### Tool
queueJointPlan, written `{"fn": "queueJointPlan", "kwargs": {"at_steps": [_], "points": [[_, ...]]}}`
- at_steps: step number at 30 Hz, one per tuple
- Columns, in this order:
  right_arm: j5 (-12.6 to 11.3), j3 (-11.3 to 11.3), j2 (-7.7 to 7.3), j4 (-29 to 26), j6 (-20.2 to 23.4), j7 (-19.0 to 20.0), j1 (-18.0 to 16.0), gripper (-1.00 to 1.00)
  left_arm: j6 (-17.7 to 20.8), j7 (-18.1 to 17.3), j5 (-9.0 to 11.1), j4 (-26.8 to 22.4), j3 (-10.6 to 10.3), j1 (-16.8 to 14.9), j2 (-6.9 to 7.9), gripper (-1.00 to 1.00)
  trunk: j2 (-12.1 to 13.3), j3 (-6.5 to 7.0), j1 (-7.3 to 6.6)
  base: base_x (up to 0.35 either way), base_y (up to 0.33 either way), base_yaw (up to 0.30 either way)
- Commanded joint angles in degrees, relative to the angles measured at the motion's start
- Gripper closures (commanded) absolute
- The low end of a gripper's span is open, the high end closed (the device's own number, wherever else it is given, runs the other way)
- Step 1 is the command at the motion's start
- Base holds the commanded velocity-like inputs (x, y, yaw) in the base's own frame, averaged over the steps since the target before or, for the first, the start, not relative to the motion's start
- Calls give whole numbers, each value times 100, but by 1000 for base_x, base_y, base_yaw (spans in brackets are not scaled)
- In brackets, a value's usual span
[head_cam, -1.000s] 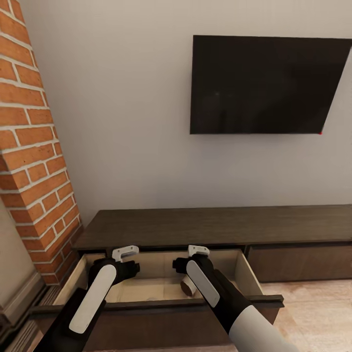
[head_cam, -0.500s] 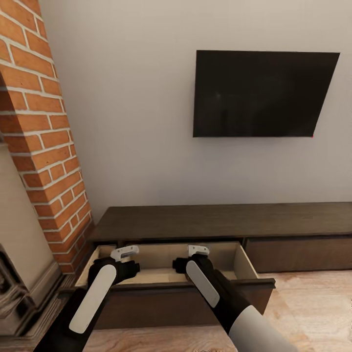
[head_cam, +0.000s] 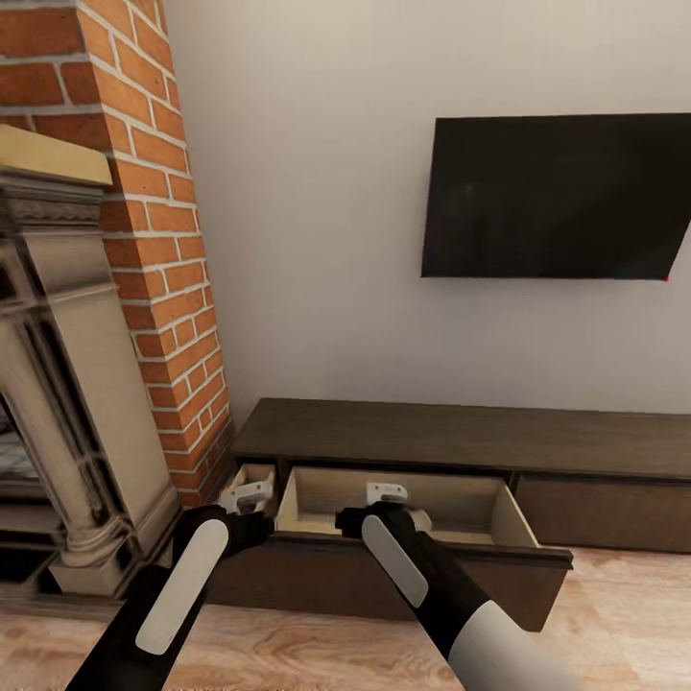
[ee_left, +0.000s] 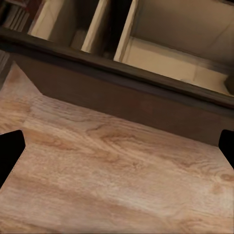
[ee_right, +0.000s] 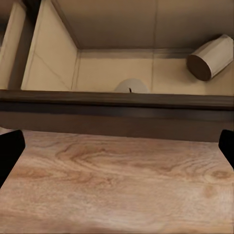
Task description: Place each of the two pumpkins and all three candles from the living room inside a cabinet in the living room (use any cabinet), then make sure every cabinet is closed, and position the cauldron so it is next to a table in the living room.
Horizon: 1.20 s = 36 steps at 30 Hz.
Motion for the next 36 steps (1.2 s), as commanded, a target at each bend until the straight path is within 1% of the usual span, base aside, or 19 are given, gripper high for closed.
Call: {"fn": "queueJointPlan", "kwargs": {"at_steps": [1,13,21,27,29,32,34,36], "points": [[-51,12,-3,-8,6,-55,-5,-100,12,62,50,-5,-11,-7,4,-100,38,12,-24,-14,3,268],[-51,12,0,-7,5,-55,-5,-100,12,65,45,-1,-11,-7,4,-100,520,228,-287,-5,0,268],[-51,12,4,-4,5,-55,-5,-100,12,56,45,2,-11,-7,10,-100,841,371,-463,-242,50,268],[-51,13,5,0,5,-55,-5,-100,12,56,51,6,-4,-7,34,-100,1081,479,-595,-47,9,268],[-51,13,4,1,5,-55,-5,-100,15,50,59,14,69,-7,51,-100,1161,515,-639,-7,1,268],[-51,13,1,1,5,-55,-5,-100,32,36,73,41,345,-7,68,-100,1282,569,-705,-2,0,268],[-51,14,0,0,5,-55,-5,-100,51,32,75,70,492,-7,85,-100,1362,605,-748,-1,0,268],[-51,13,3,-2,5,-55,-5,-100,59,36,70,86,537,-7,94,-100,1442,640,-792,0,0,268]]}}
